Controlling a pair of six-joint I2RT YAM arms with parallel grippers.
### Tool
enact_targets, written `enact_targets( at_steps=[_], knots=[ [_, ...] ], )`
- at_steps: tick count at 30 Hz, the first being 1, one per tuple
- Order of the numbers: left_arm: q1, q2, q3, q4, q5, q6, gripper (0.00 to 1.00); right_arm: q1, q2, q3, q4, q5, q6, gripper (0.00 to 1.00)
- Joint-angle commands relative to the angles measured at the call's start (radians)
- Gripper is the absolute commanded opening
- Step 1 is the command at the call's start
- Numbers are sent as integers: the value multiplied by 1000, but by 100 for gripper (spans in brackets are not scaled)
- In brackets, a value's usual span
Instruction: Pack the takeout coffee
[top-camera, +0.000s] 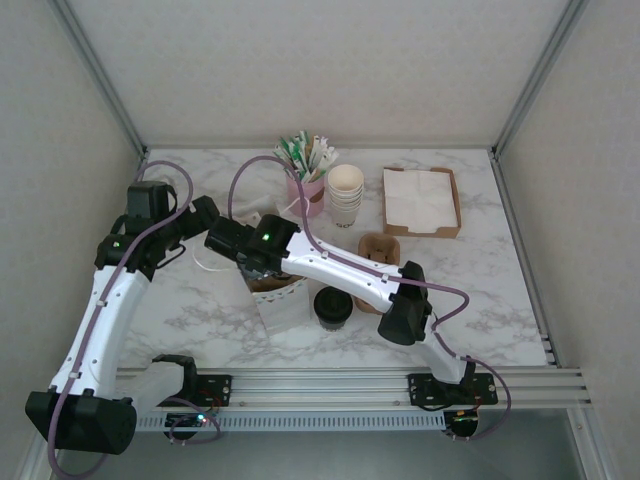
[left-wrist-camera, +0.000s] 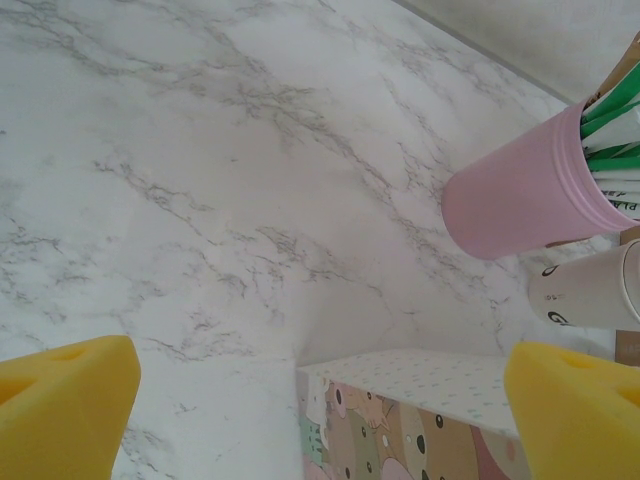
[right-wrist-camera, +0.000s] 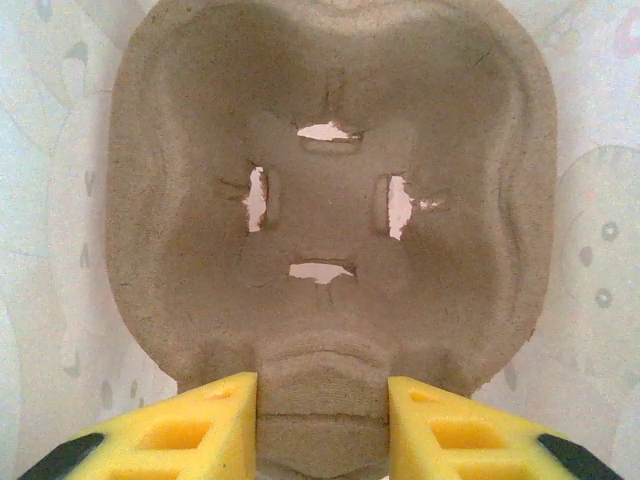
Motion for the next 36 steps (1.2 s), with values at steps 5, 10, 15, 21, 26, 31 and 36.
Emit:
enact_targets(
  at_steps=[5,10,15,21,26,31,36],
  knots=[
    [10,1,-11,-10,15,17,94,-1,-3,38,-17,1,-10,43],
    [9,1,-12,-10,16,16,94,-2,-8,47,-14,-2,-11,51],
    [9,0,-12,-12,15,19,94,-2,-6,60,-15,-8,-13,53],
    [10,4,-10,-14,16,19,94,-1,-15,74,-15,-9,-17,54],
    [9,6,-10,-13,20,20,94,-2,-30,76,0,-20,-25,54],
    [10,14,-10,-18,20,19,94,-1,-35,77,3,-25,-30,54],
    [10,15,-9,-19,25,21,94,-1,-41,77,6,-32,-33,54]
  ],
)
